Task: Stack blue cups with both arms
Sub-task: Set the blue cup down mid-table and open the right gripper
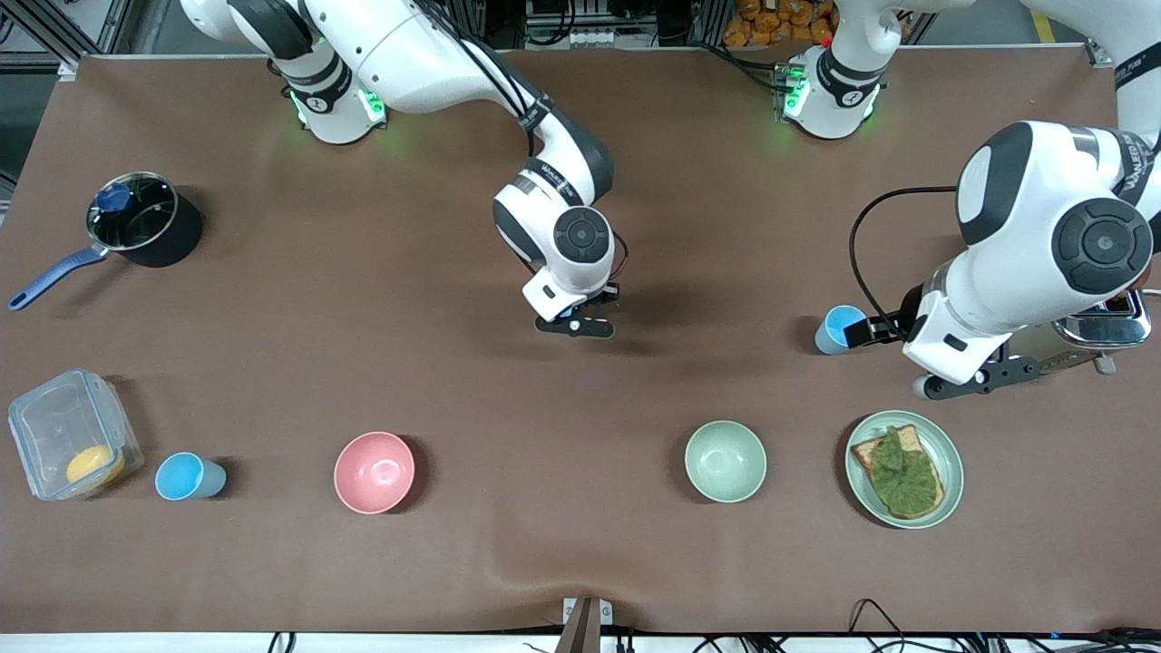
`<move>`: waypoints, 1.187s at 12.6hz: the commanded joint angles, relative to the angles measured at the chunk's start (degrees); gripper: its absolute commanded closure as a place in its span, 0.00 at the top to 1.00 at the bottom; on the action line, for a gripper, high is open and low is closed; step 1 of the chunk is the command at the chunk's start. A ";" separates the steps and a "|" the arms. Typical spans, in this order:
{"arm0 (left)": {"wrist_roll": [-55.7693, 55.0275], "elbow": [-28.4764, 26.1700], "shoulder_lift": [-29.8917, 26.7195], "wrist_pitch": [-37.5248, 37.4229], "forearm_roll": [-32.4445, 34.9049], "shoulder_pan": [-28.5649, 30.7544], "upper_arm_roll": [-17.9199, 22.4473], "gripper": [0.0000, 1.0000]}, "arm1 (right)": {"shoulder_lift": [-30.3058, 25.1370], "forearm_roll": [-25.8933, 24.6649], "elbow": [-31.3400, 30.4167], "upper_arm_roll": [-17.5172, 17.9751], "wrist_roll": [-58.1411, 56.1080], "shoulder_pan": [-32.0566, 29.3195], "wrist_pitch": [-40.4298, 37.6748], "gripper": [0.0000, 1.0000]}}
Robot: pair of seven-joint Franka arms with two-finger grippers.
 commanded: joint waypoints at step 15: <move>2.64 -20.28 1.62 24.92 -3.51 -0.85 -0.13 1.00 | -32.18 1.31 -9.88 -0.82 -23.20 -29.02 -14.09 1.00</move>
